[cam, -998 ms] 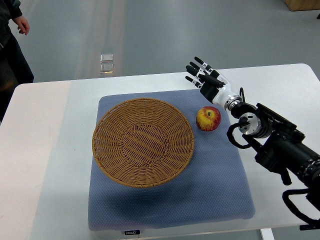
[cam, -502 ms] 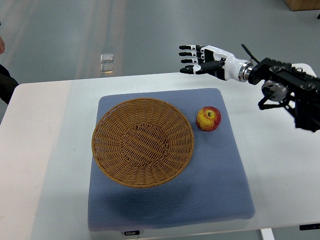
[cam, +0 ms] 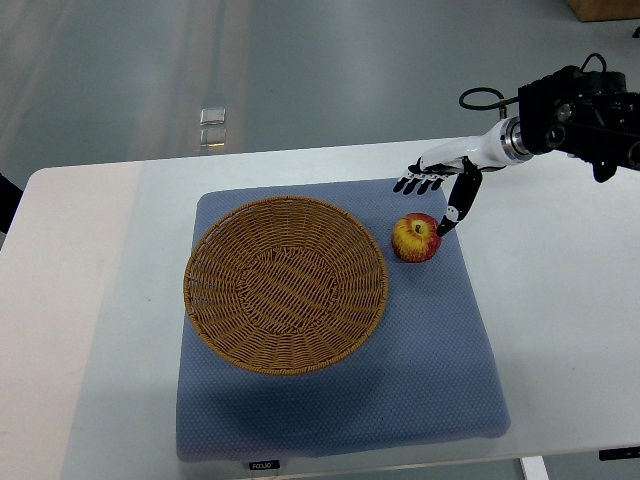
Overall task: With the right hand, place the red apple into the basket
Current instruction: 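Close the right hand fingers around the red apple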
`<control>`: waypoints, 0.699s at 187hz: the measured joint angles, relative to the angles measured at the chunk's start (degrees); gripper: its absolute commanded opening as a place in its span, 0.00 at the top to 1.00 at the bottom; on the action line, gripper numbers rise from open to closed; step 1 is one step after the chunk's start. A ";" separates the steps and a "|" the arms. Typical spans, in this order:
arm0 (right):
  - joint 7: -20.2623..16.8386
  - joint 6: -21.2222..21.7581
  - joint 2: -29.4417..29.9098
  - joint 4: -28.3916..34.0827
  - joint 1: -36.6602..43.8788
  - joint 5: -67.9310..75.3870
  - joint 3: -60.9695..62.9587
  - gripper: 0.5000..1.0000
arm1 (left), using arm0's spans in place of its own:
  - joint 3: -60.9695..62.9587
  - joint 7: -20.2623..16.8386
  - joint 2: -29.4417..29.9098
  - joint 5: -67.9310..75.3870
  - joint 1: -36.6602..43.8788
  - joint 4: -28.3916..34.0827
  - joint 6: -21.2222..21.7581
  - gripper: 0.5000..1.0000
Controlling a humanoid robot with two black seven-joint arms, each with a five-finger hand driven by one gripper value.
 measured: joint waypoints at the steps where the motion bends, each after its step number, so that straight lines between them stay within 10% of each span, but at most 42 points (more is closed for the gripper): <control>1: 0.00 -0.14 0.04 0.00 -0.05 -0.05 -0.04 0.17 | 0.00 0.00 0.00 0.00 0.00 0.00 0.00 0.00; 95: 0.04 -8.08 2.72 -1.74 -5.93 -2.46 -1.62 0.18 | 0.09 0.00 0.00 -0.06 0.00 0.10 0.01 0.00; 131: 0.14 -9.77 3.34 -2.20 -7.38 -2.47 -1.48 0.36 | 0.09 0.00 0.00 -0.06 0.00 0.10 0.02 0.00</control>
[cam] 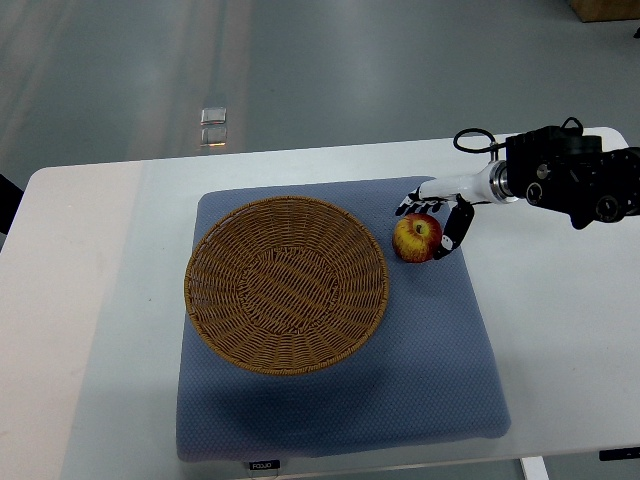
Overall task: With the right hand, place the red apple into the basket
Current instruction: 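Close the right hand fingers around the red apple, then lift the apple with the right hand and carry it over the basket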
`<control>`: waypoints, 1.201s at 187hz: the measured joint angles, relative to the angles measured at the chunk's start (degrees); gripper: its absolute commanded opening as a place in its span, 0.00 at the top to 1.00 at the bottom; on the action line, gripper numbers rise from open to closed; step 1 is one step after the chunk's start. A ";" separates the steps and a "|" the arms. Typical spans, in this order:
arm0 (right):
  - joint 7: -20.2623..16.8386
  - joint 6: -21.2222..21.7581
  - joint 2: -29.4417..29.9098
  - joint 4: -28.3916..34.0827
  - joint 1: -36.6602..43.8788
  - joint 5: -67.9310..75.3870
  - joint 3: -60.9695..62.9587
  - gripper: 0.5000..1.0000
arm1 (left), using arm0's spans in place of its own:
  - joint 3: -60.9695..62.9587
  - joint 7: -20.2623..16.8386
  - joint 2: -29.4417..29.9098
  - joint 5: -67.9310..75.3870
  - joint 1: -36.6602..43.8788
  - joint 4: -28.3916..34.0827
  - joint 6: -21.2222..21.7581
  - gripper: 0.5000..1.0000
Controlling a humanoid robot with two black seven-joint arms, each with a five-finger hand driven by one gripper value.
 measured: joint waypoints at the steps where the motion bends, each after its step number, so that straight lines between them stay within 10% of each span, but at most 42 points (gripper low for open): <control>1: 0.00 -0.02 0.01 -0.01 -0.02 0.00 0.01 0.38 | 0.00 0.00 0.00 0.00 0.00 0.00 0.00 0.00; 15: 0.11 -0.35 0.16 -0.25 -0.48 -0.02 0.17 0.41 | 0.00 0.00 0.00 0.00 0.00 0.00 0.00 0.00; 48: 0.36 -0.50 0.33 -0.58 -0.99 -0.08 0.30 0.82 | 0.00 0.00 0.00 0.00 0.00 0.00 0.00 0.00; 159: 0.48 7.24 -4.87 6.84 17.16 1.47 -0.01 0.84 | 0.00 0.00 0.00 0.00 0.00 -0.06 0.00 0.00; 225: 2.59 3.34 4.71 8.87 18.52 6.07 0.06 0.84 | 0.00 0.01 0.00 0.00 0.02 -0.01 0.01 0.00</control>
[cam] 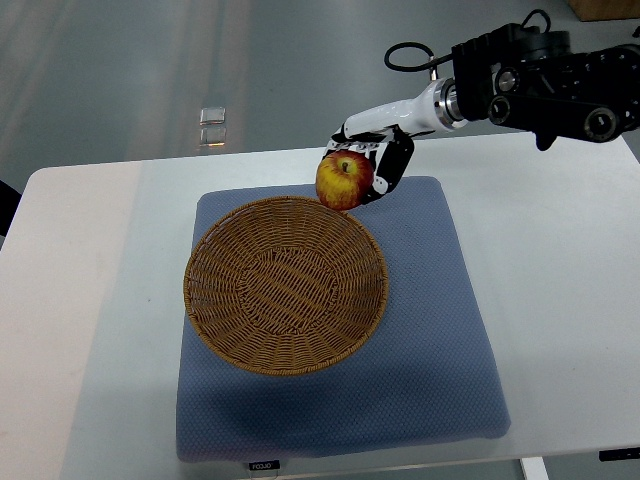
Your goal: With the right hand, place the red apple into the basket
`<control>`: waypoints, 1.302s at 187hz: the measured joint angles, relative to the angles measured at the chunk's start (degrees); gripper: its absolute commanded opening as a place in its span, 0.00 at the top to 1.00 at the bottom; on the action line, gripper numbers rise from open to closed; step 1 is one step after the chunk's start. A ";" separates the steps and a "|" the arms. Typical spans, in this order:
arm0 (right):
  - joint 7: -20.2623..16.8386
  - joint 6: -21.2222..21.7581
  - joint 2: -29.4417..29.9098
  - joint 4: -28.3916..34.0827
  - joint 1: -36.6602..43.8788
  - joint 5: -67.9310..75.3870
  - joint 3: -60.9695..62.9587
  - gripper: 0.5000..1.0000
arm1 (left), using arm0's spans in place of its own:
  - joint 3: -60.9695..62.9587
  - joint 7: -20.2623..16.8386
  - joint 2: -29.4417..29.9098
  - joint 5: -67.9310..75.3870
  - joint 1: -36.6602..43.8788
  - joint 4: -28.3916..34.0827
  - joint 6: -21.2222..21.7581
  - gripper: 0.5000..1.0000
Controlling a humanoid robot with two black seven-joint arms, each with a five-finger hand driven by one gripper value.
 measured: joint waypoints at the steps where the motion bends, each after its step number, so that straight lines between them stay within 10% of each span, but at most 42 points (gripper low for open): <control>1: 0.08 -0.10 0.31 0.03 0.00 0.15 0.01 0.84 | 0.00 0.00 0.00 0.00 0.00 0.00 0.00 0.00; 62: 0.95 -3.38 15.46 -1.37 -2.36 2.44 -0.54 0.83 | -0.09 0.00 0.00 0.00 0.05 0.00 -0.01 0.00; 150: 1.09 -5.85 16.25 -6.42 -10.29 -2.61 -2.24 0.81 | -0.09 0.07 0.00 0.00 0.15 0.16 -0.01 0.00; 244: 1.23 -5.66 16.26 -7.11 -11.11 -2.07 -1.57 0.19 | -0.09 0.08 0.00 0.00 0.15 0.18 -0.01 0.00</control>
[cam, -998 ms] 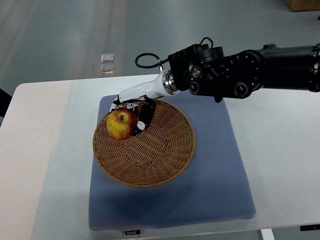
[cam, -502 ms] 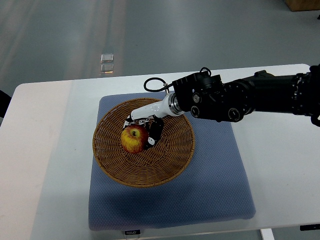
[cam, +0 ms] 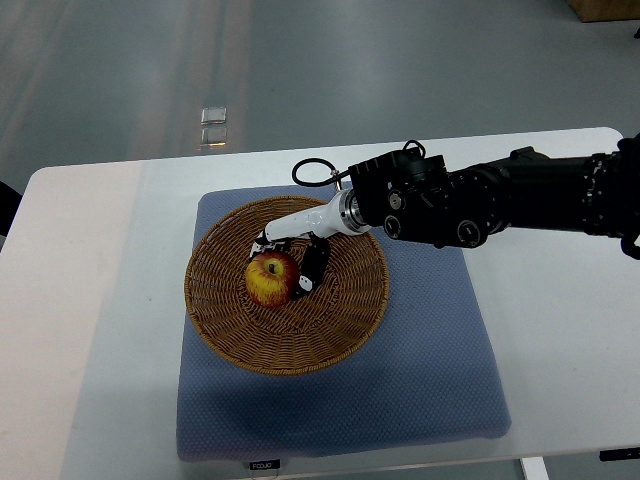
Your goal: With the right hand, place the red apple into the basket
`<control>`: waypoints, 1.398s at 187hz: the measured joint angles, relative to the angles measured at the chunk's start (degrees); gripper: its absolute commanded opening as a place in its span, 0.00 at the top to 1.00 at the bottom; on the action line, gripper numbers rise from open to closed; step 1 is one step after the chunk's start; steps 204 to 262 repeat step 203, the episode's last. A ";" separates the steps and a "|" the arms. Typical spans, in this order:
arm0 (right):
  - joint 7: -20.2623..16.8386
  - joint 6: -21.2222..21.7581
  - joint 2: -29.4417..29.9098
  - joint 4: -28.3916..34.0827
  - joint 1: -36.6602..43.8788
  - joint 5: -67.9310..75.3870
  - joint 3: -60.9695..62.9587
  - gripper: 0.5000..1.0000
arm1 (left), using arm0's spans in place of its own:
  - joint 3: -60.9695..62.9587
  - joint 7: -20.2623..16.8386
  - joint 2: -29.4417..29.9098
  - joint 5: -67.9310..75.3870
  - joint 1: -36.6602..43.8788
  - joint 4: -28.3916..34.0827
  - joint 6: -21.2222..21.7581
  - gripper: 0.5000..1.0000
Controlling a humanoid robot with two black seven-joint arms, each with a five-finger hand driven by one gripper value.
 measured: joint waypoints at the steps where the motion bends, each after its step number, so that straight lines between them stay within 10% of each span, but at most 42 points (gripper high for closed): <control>1: 0.00 0.03 0.00 0.00 0.03 0.04 0.04 0.19 | 0.00 0.00 0.00 0.00 0.00 0.00 0.00 0.00; 109: 0.12 8.30 -8.30 -1.74 3.88 9.63 12.42 0.18 | 0.00 0.01 0.00 0.00 0.00 -0.09 0.00 0.00; 147: -0.05 7.02 -16.62 -10.48 -12.92 26.09 35.68 0.18 | 0.07 0.00 0.00 0.00 -0.01 -0.21 0.00 0.00; 192: 0.20 4.35 -9.86 -16.66 -33.73 34.22 69.83 0.17 | 0.09 0.00 0.00 0.09 -0.04 -0.27 0.00 0.00; 262: 0.20 4.04 -7.26 -18.31 -36.05 34.40 74.48 0.16 | 0.09 0.00 0.00 0.10 -0.04 -0.27 0.00 0.00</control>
